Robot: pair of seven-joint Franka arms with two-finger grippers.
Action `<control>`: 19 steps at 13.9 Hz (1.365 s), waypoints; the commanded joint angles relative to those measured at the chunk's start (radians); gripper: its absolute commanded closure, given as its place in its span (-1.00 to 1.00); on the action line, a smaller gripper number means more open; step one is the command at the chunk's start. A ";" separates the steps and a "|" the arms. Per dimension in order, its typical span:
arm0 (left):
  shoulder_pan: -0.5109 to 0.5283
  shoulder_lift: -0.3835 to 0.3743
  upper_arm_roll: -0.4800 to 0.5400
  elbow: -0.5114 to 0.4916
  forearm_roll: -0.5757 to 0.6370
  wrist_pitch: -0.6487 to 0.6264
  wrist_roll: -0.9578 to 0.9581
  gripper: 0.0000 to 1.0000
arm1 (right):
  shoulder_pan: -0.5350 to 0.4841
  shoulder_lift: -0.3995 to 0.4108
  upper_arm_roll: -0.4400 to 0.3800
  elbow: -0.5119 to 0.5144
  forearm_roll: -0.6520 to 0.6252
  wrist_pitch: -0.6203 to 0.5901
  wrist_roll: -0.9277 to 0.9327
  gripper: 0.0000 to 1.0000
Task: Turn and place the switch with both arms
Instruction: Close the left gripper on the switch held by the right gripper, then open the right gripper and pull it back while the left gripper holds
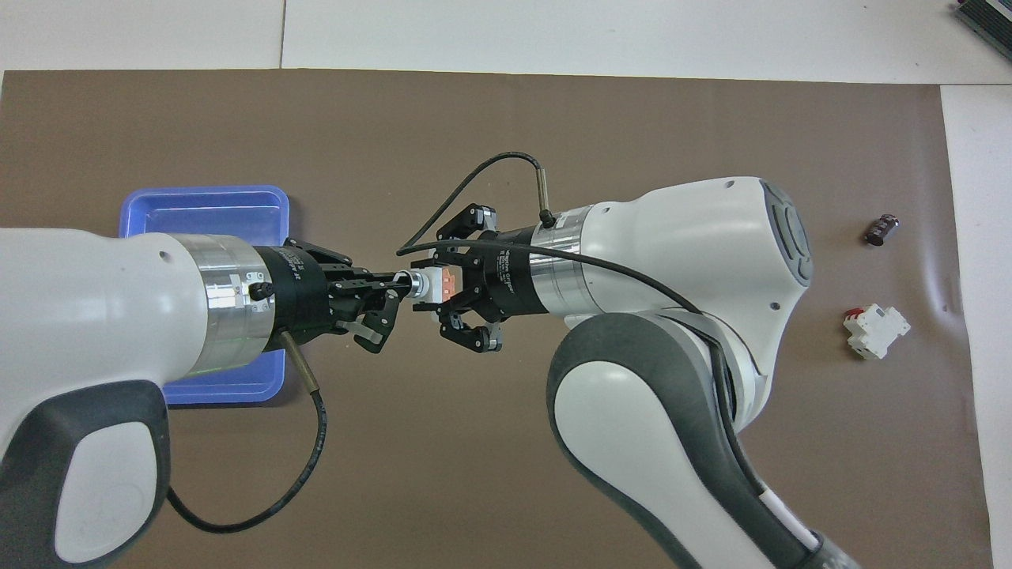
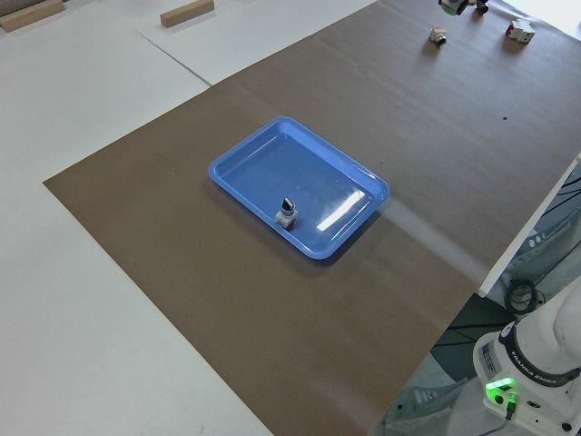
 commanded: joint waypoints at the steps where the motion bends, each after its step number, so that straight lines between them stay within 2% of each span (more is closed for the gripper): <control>1: 0.024 -0.009 0.009 -0.040 0.098 0.060 -0.073 1.00 | -0.012 -0.034 0.002 -0.004 -0.007 -0.038 0.029 1.00; 3: 0.027 -0.009 0.009 -0.040 0.098 0.060 -0.044 1.00 | -0.012 -0.034 0.002 -0.004 -0.007 -0.039 0.027 1.00; 4: 0.029 -0.009 0.009 -0.041 0.098 0.060 -0.028 1.00 | -0.012 -0.035 0.002 -0.006 -0.007 -0.038 0.027 0.94; 5: 0.029 -0.009 0.009 -0.043 0.098 0.062 -0.019 1.00 | -0.011 -0.037 0.002 -0.006 -0.010 -0.039 0.026 -0.96; 12: 0.035 -0.013 0.011 -0.064 0.111 0.065 0.070 1.00 | -0.011 -0.043 0.004 -0.006 -0.032 -0.056 0.026 -1.00; 14: 0.090 -0.015 0.009 -0.067 0.114 0.077 0.137 1.00 | -0.012 -0.056 0.002 -0.006 -0.048 -0.088 0.018 -1.00; 17: 0.150 -0.015 0.011 -0.083 0.114 0.085 0.295 1.00 | -0.012 -0.101 0.004 -0.006 -0.177 -0.192 -0.003 -1.00; 19: 0.191 -0.016 0.012 -0.098 0.118 0.085 0.435 1.00 | -0.011 -0.138 0.004 -0.007 -0.272 -0.290 -0.092 -1.00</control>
